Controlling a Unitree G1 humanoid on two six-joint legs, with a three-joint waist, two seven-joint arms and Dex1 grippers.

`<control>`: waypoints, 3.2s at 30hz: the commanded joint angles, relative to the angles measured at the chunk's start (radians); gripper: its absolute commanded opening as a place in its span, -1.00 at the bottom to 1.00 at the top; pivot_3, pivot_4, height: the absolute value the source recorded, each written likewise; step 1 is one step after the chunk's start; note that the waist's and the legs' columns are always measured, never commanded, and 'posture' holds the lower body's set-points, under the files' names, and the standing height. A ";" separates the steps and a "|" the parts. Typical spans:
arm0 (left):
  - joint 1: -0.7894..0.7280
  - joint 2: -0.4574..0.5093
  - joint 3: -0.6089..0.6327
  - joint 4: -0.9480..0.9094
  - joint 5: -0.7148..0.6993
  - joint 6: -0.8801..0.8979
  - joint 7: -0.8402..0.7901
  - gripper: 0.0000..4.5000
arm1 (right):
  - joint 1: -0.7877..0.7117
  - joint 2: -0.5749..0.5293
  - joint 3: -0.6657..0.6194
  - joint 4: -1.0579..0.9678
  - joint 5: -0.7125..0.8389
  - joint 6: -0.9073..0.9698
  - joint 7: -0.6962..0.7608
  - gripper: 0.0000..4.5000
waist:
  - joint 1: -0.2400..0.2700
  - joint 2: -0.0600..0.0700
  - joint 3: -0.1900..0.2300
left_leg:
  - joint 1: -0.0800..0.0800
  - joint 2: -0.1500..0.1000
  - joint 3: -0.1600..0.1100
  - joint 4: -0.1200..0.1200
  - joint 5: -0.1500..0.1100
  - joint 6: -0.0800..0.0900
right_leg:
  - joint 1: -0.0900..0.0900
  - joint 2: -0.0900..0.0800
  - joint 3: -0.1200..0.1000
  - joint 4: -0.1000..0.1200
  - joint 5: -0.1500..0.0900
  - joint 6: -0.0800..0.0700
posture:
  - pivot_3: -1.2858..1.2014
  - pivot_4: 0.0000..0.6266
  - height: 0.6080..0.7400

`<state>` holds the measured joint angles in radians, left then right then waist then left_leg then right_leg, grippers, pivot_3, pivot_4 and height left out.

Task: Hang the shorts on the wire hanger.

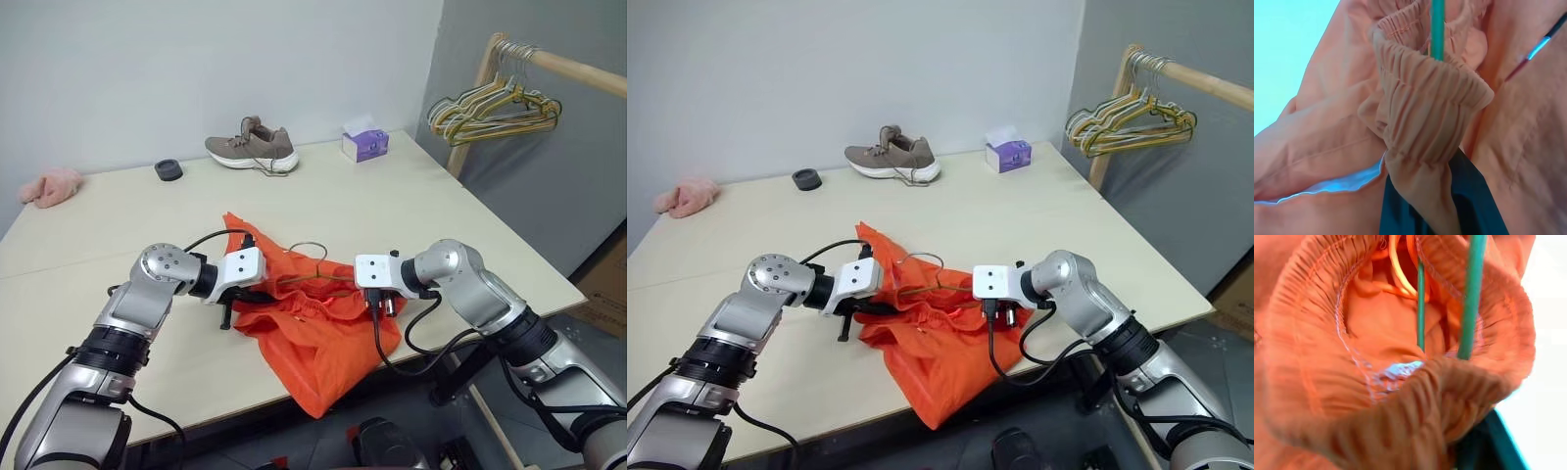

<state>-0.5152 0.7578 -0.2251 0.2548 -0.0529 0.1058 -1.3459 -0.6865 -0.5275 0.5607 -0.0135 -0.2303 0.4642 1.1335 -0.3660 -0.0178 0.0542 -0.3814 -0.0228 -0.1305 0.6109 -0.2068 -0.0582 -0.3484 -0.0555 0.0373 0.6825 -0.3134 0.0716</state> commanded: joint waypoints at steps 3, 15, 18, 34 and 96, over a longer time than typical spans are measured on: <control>-0.008 -0.013 0.056 -0.047 -0.099 0.069 -0.011 -0.42 | -0.026 0.008 -0.045 -0.035 0.037 0.001 0.002 -1.00 | -0.001 0.000 0.000 | 0.000 0.000 0.000 0.000 0.000 0.000 | 0.000 0.000 0.000 0.000 0.000 0.000 | -0.25 -1.00 1.00; -0.019 0.056 0.255 0.168 -0.183 0.071 0.060 0.99 | 0.031 -0.117 -0.173 -0.101 0.139 0.110 0.022 -1.00 | -0.018 0.000 0.000 | 0.000 0.000 0.000 0.000 0.000 0.000 | 0.000 0.000 0.000 0.000 0.000 0.000 | -0.25 -1.00 1.00; -0.020 0.035 0.297 0.181 -0.201 0.053 0.105 0.99 | 0.046 -0.111 -0.205 -0.107 0.165 0.163 -0.005 -1.00 | -0.019 0.000 0.000 | 0.000 0.000 0.000 0.000 0.000 0.000 | 0.000 0.000 0.000 0.000 0.000 0.000 | -0.25 -1.00 1.00; 0.011 -0.199 0.298 -0.370 -0.593 0.496 0.225 0.99 | 0.333 -0.220 -0.727 -0.328 0.398 0.770 -0.217 -1.00 | 0.008 -0.001 -0.001 | -0.002 0.000 0.001 0.002 0.000 0.000 | 0.002 -0.001 0.000 -0.001 0.000 0.000 | -0.29 -1.00 1.00; -0.073 -0.619 0.054 -0.398 -0.415 0.176 0.464 1.00 | -0.149 -0.063 -1.391 0.015 0.421 0.883 -1.180 0.15 | -0.115 0.007 -0.003 | 0.016 -0.002 0.023 -0.002 -0.009 0.010 | 0.030 0.000 0.007 -0.037 0.006 0.012 | -0.33 -0.99 1.00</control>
<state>-0.5669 0.1403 -0.1697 -0.1216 -0.4597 0.2884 -0.8839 -0.8054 -0.5900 -0.7867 0.1022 0.1794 1.3212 -0.0210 -0.4808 -0.0109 0.0513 -0.3655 -0.0249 -0.1071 0.6092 -0.2160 -0.0481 -0.3179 -0.0555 0.0448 0.6458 -0.3074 0.0833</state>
